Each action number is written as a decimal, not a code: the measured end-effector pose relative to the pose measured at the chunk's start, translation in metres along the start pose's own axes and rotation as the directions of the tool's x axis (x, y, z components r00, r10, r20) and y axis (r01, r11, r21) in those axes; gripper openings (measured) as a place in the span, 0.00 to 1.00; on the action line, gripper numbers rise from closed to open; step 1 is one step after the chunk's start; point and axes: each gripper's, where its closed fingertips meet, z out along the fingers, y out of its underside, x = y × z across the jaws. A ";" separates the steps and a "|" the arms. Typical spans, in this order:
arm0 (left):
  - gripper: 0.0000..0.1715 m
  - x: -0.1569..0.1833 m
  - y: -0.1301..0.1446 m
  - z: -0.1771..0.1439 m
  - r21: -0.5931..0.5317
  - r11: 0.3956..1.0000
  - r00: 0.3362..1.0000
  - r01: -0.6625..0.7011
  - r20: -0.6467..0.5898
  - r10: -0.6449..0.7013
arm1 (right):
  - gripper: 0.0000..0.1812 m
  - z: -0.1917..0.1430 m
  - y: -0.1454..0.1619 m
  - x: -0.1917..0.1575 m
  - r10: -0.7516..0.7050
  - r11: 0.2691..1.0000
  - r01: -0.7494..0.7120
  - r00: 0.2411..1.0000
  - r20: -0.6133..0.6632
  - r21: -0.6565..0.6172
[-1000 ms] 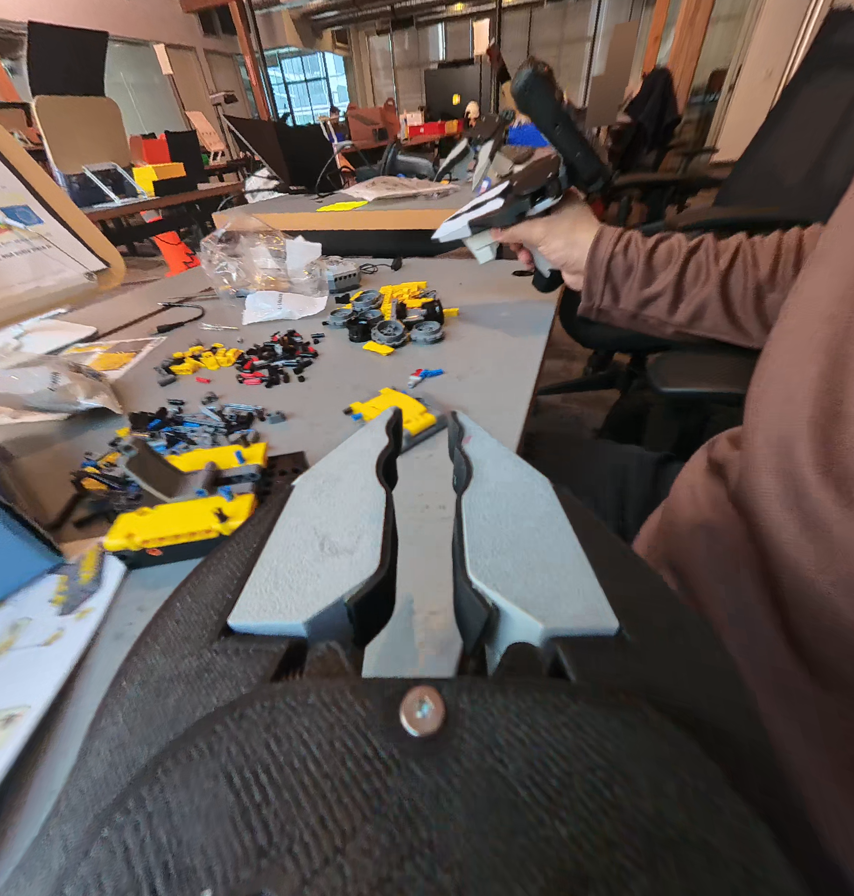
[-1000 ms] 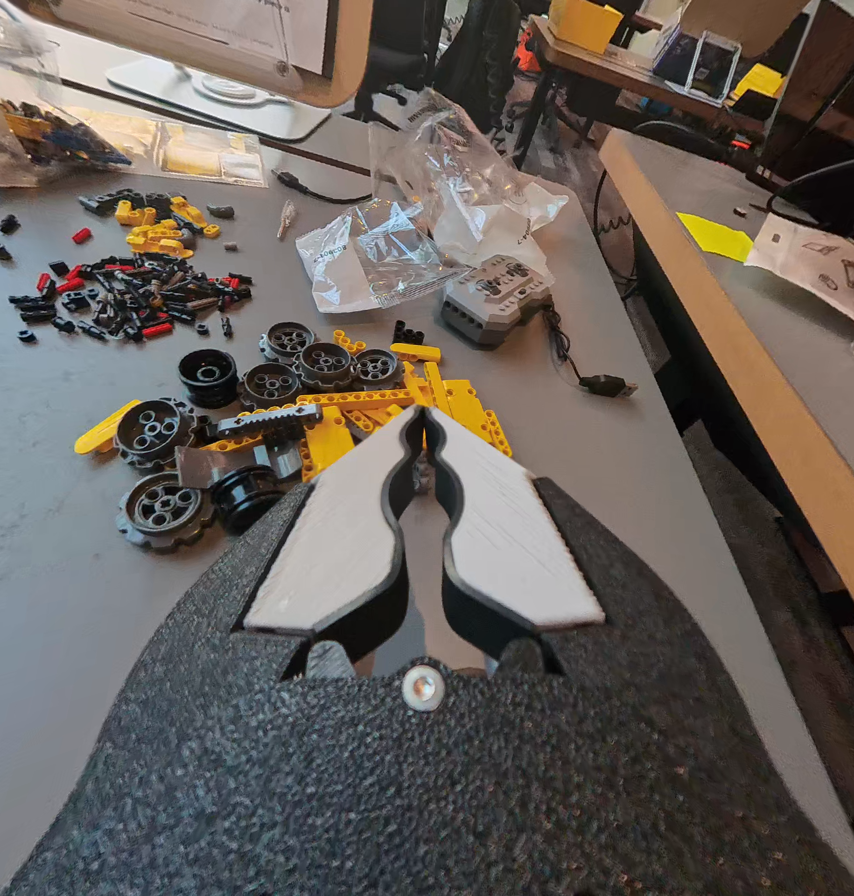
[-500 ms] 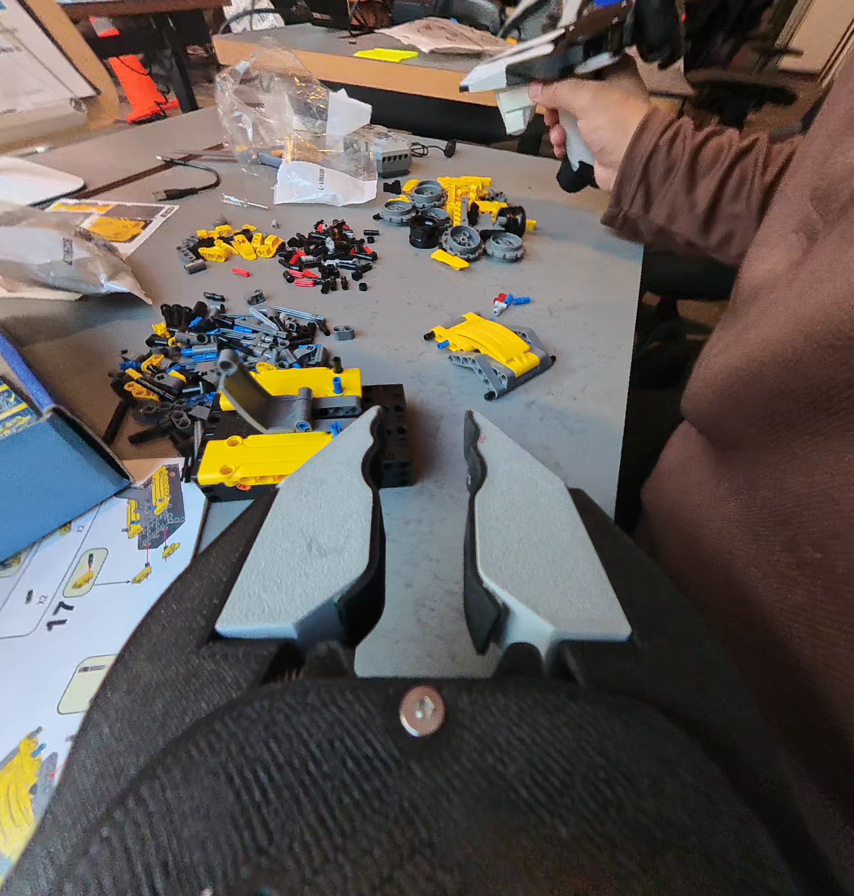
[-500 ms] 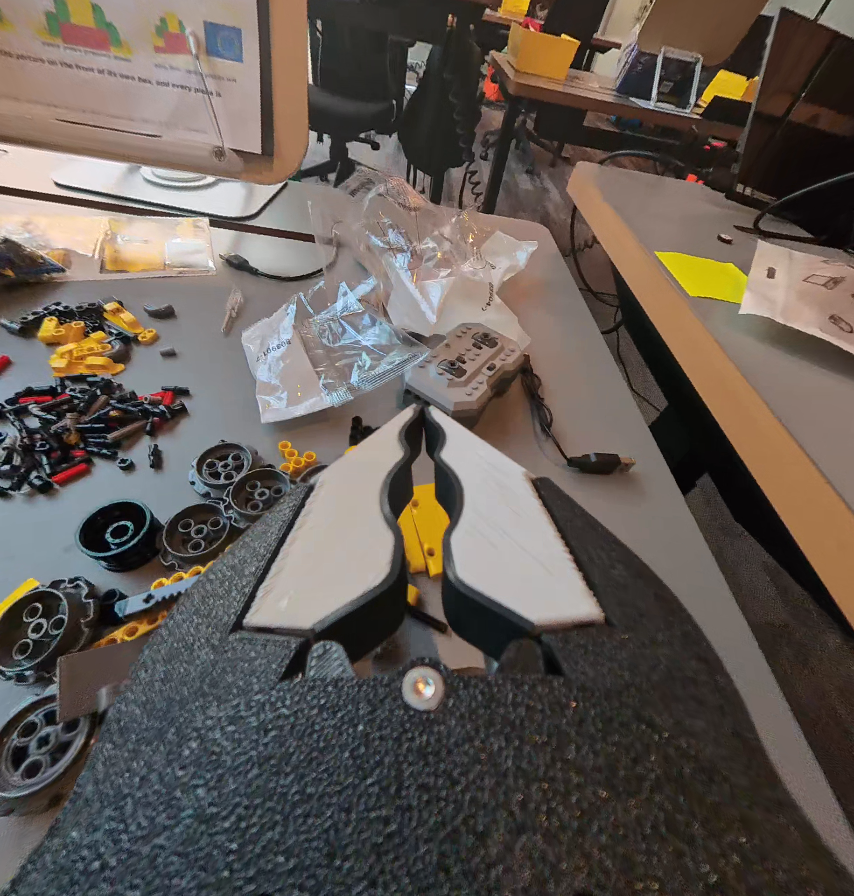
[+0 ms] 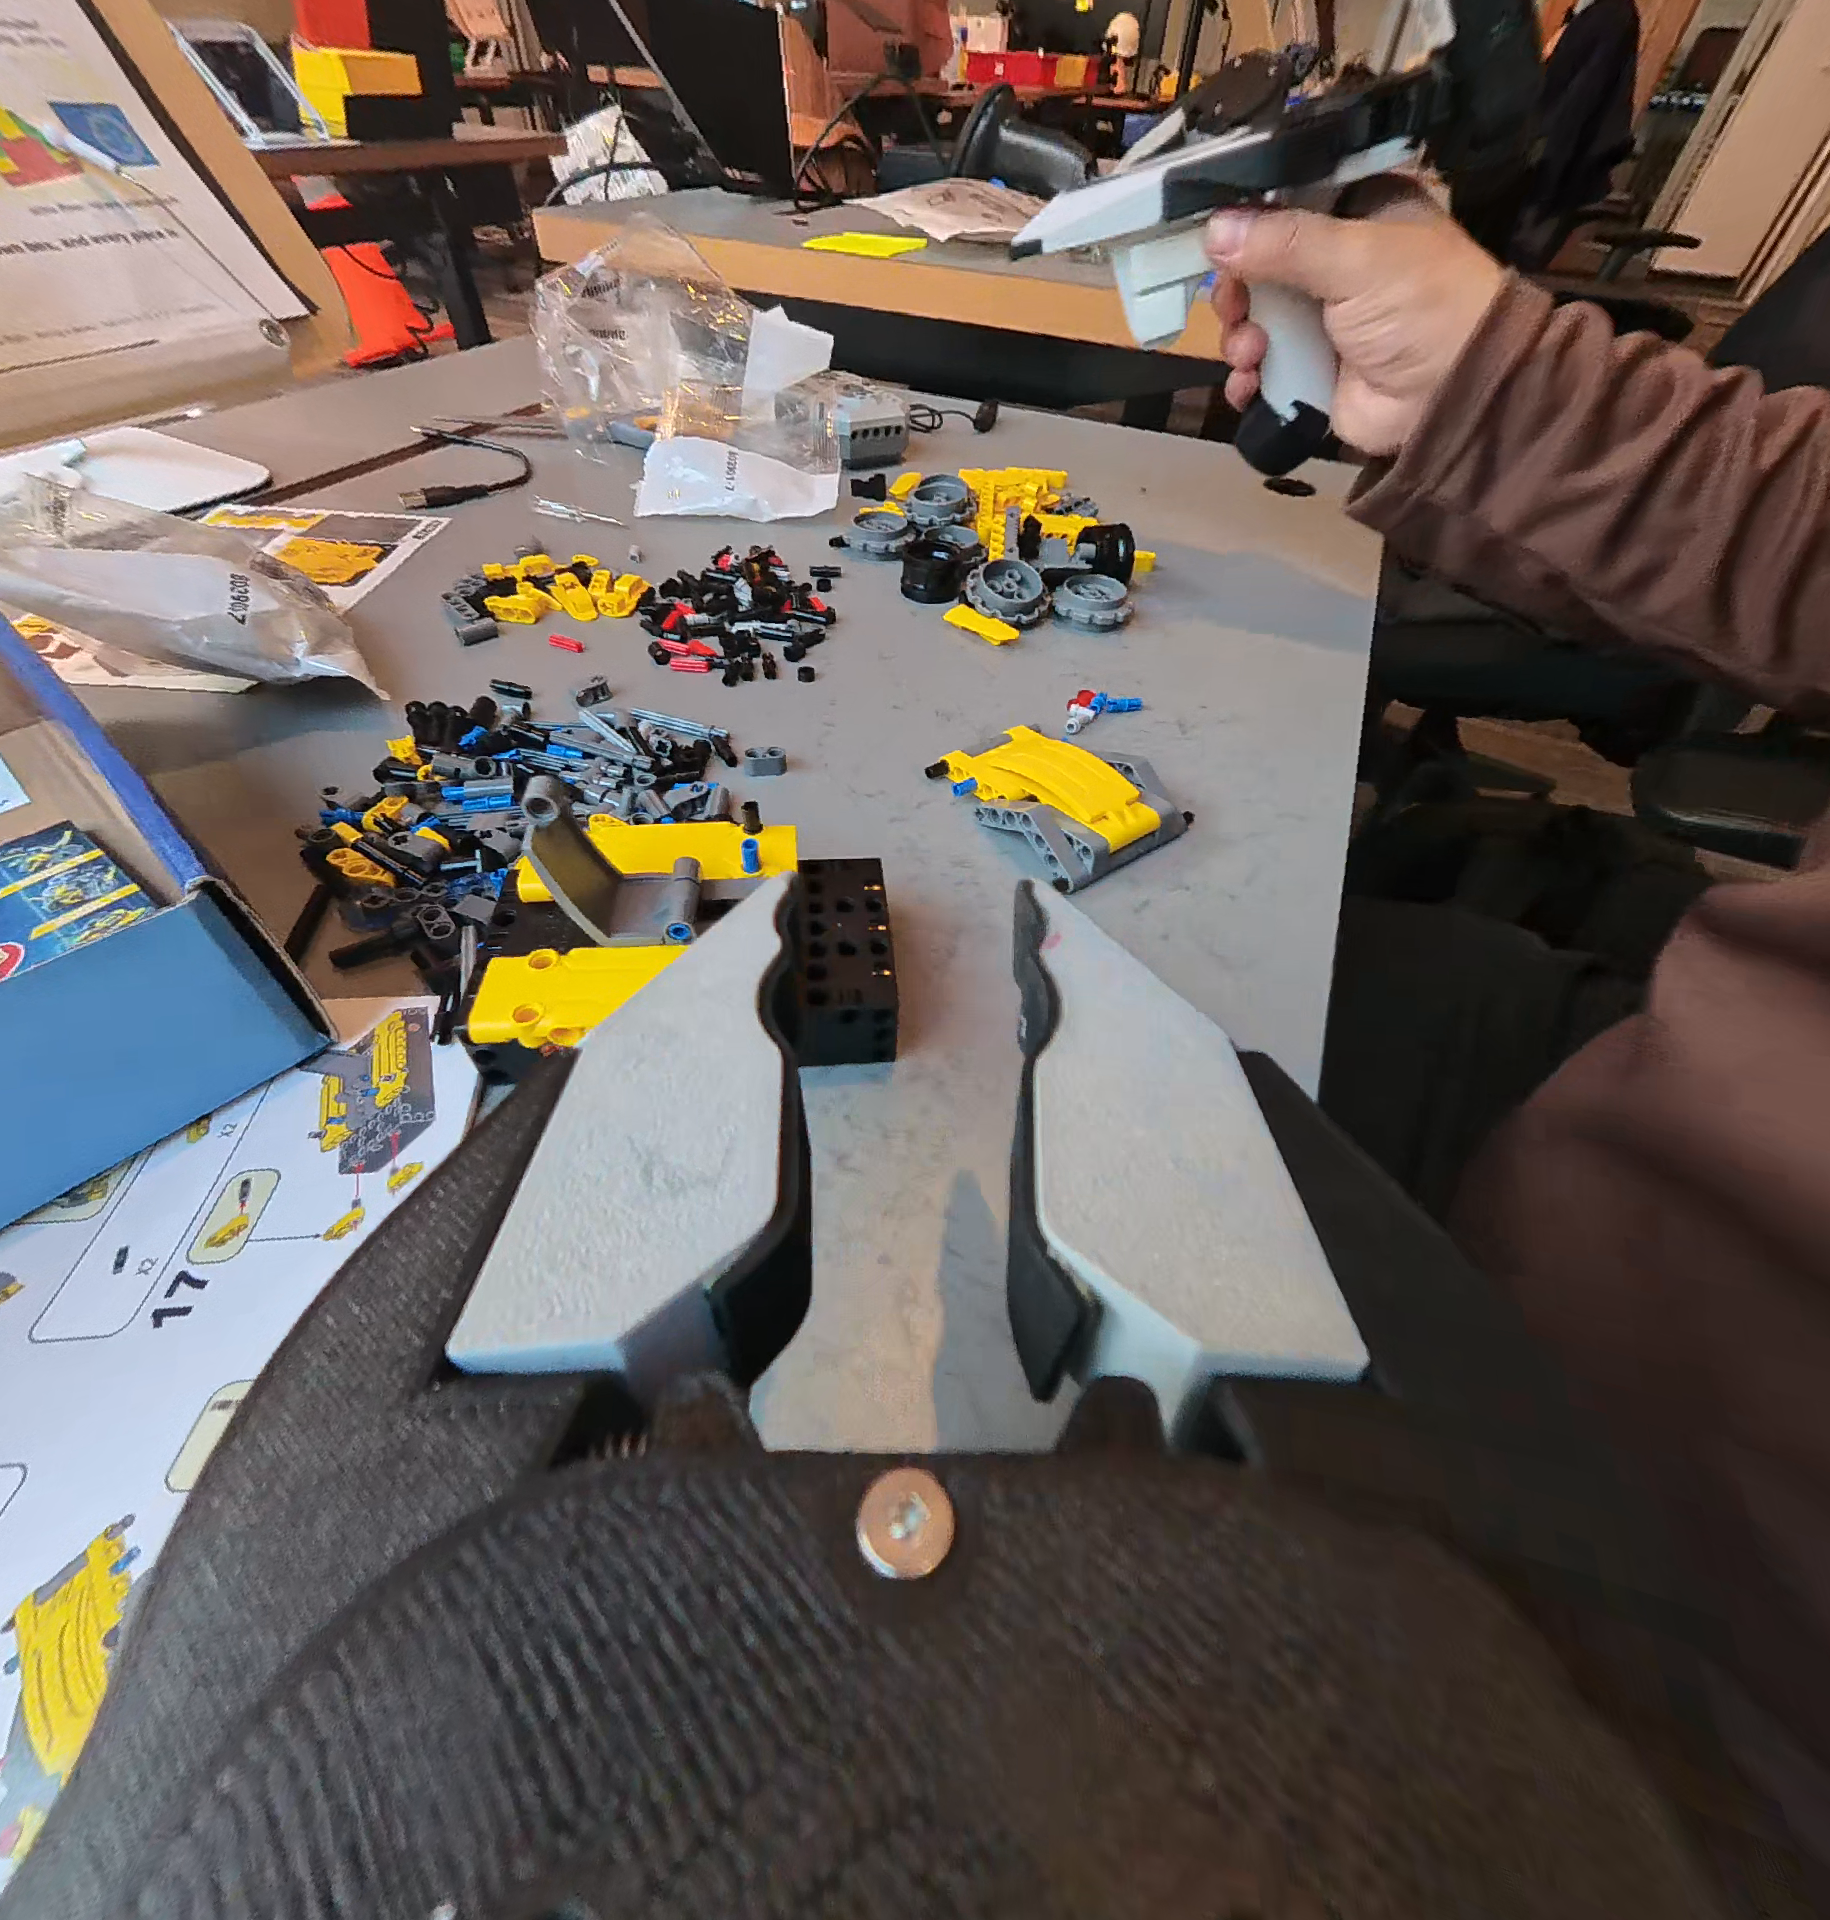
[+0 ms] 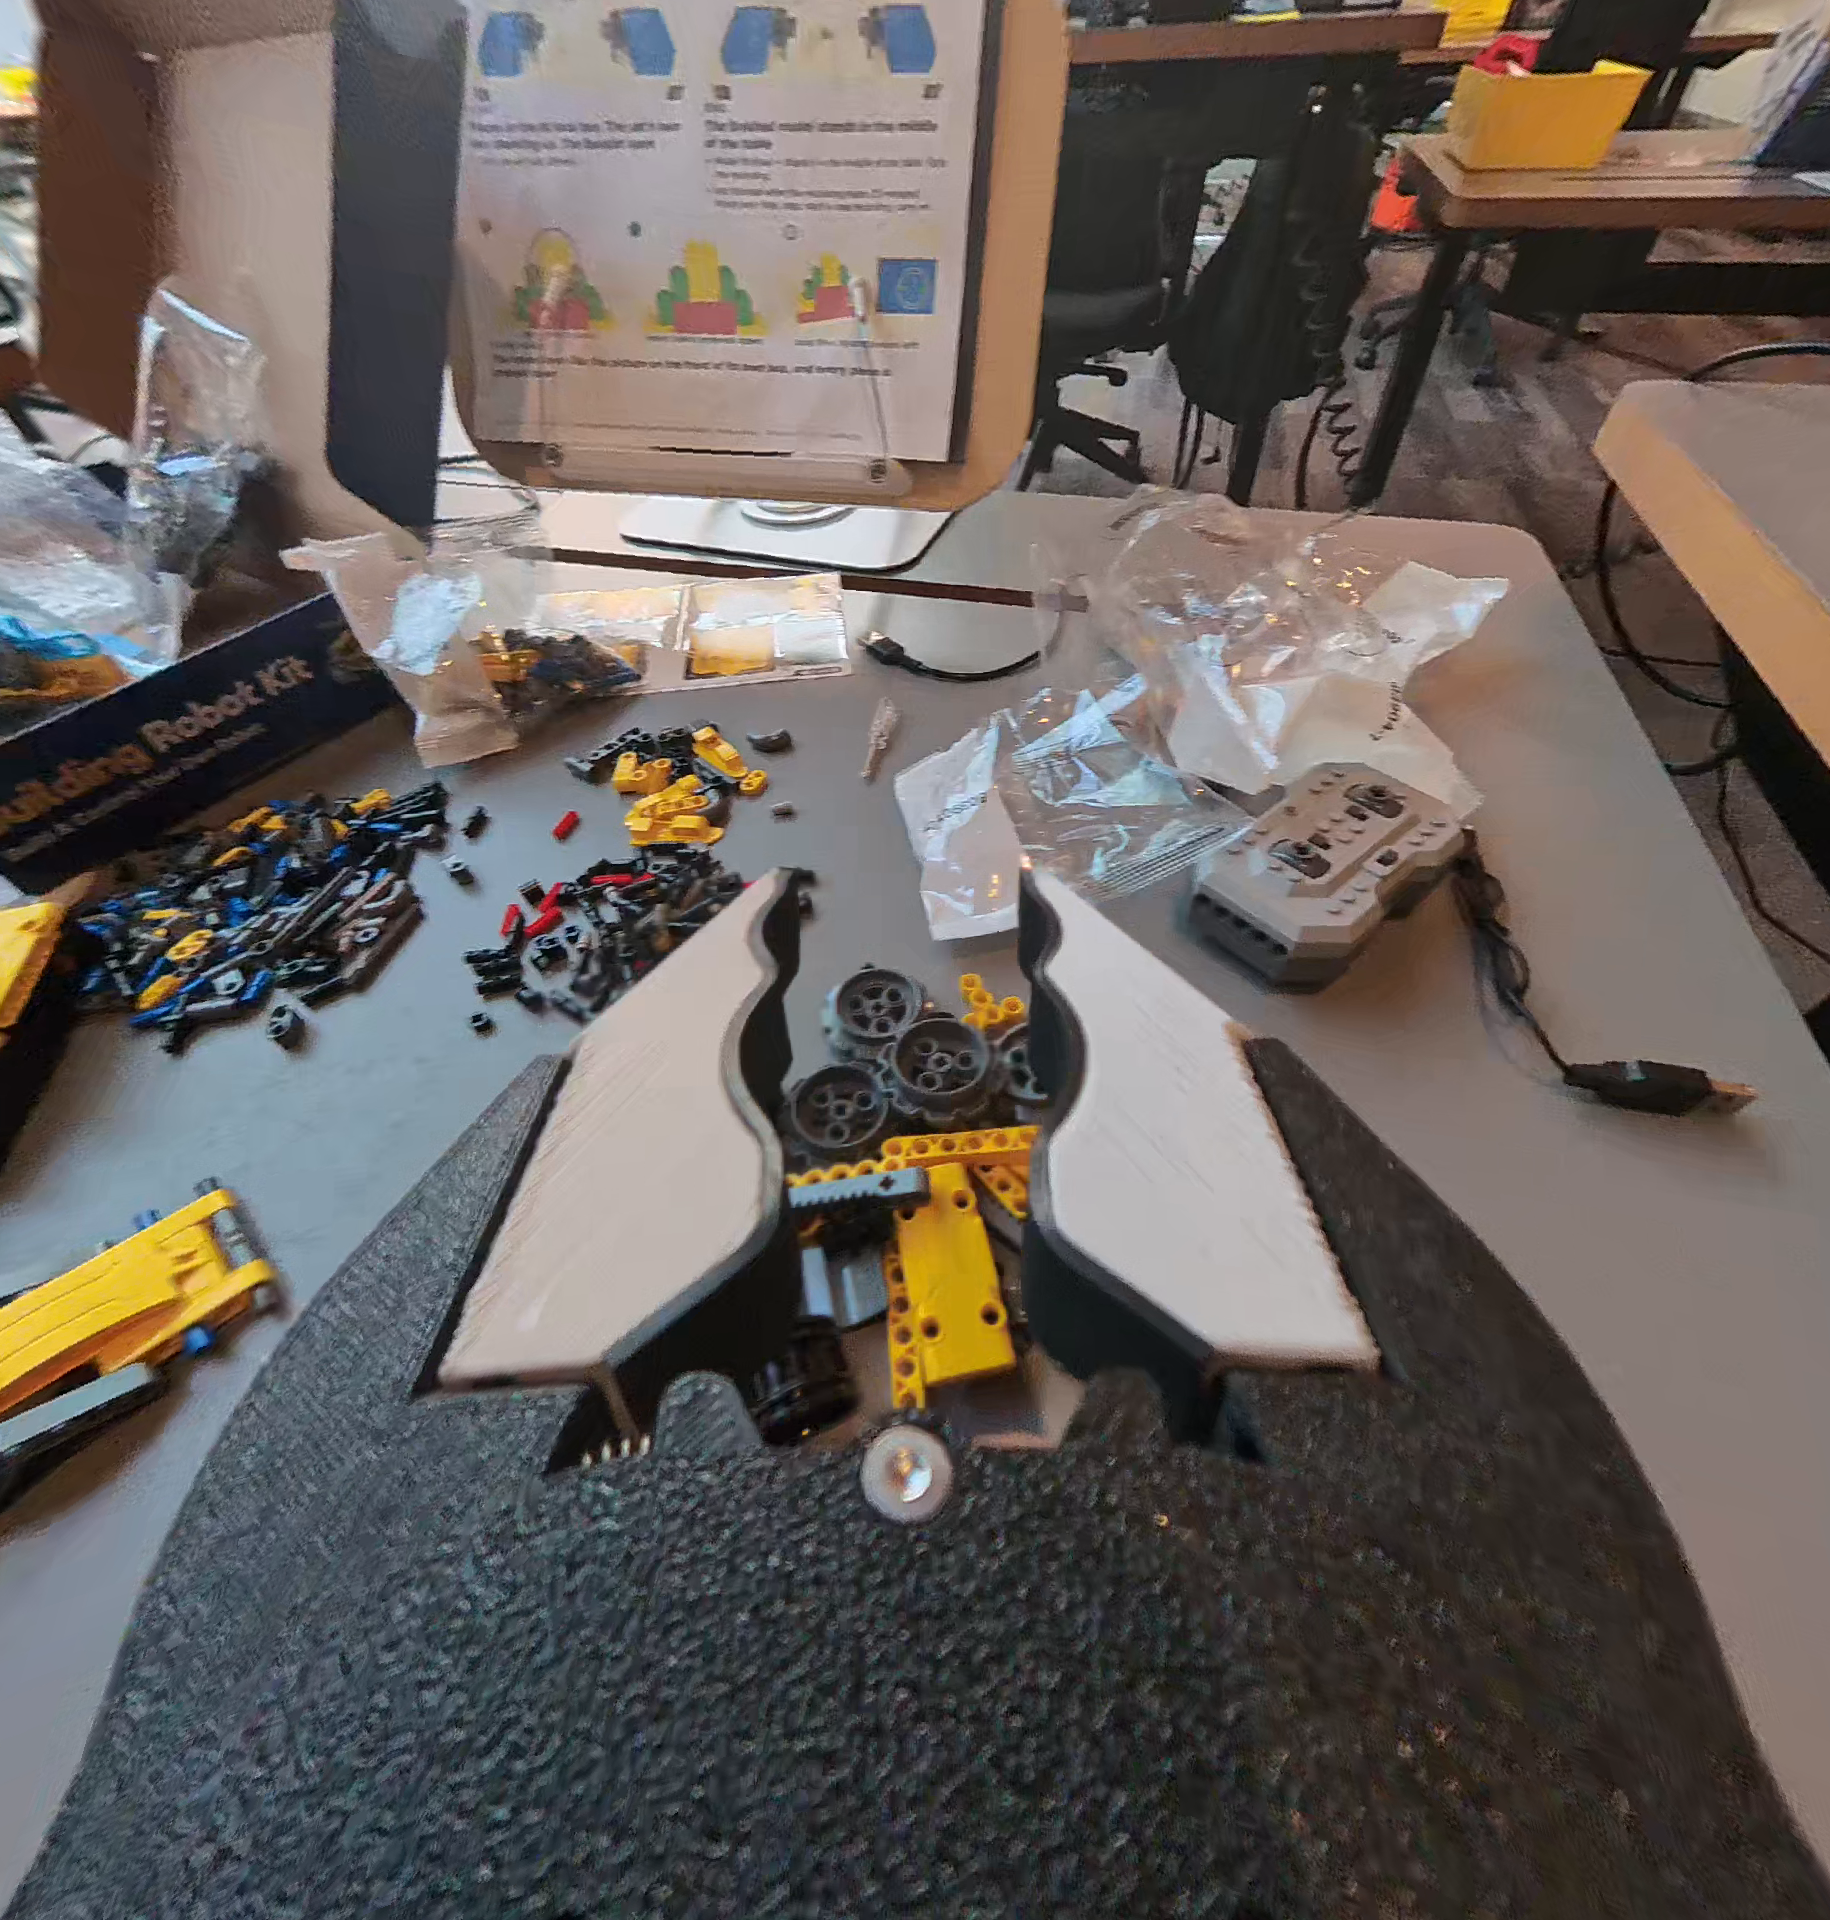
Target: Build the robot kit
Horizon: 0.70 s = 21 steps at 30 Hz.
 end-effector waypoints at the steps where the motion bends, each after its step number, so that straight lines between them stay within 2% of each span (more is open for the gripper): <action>1: 0.21 0.002 0.002 0.000 -0.011 1.000 1.000 -0.014 0.005 0.014 | 0.24 -0.004 0.001 -0.009 -0.003 1.000 0.003 1.000 0.024 -0.001; 5: 0.22 0.009 0.010 -0.001 -0.060 0.998 1.000 -0.028 0.007 0.029 | 0.26 -0.015 0.014 -0.045 0.002 0.999 0.002 0.993 0.117 -0.036; 10: 0.21 0.008 0.008 -0.009 -0.035 0.999 1.000 -0.015 0.024 0.016 | 0.27 -0.019 0.034 -0.079 -0.005 0.994 0.026 0.979 0.204 -0.104; 14: 0.21 0.010 0.010 -0.008 -0.048 0.999 1.000 -0.014 0.010 0.015 | 0.26 -0.019 0.038 -0.106 0.033 0.996 -0.005 0.951 0.309 -0.093; 17: 0.22 0.010 0.011 -0.007 -0.057 0.998 1.000 -0.005 0.002 0.006 | 0.26 -0.017 0.033 -0.115 0.048 0.998 -0.028 0.934 0.355 -0.062; 21: 0.21 0.010 0.010 -0.008 -0.046 0.999 1.000 -0.008 0.005 0.008 | 0.30 -0.009 0.033 -0.118 0.036 0.998 -0.016 0.928 0.370 -0.056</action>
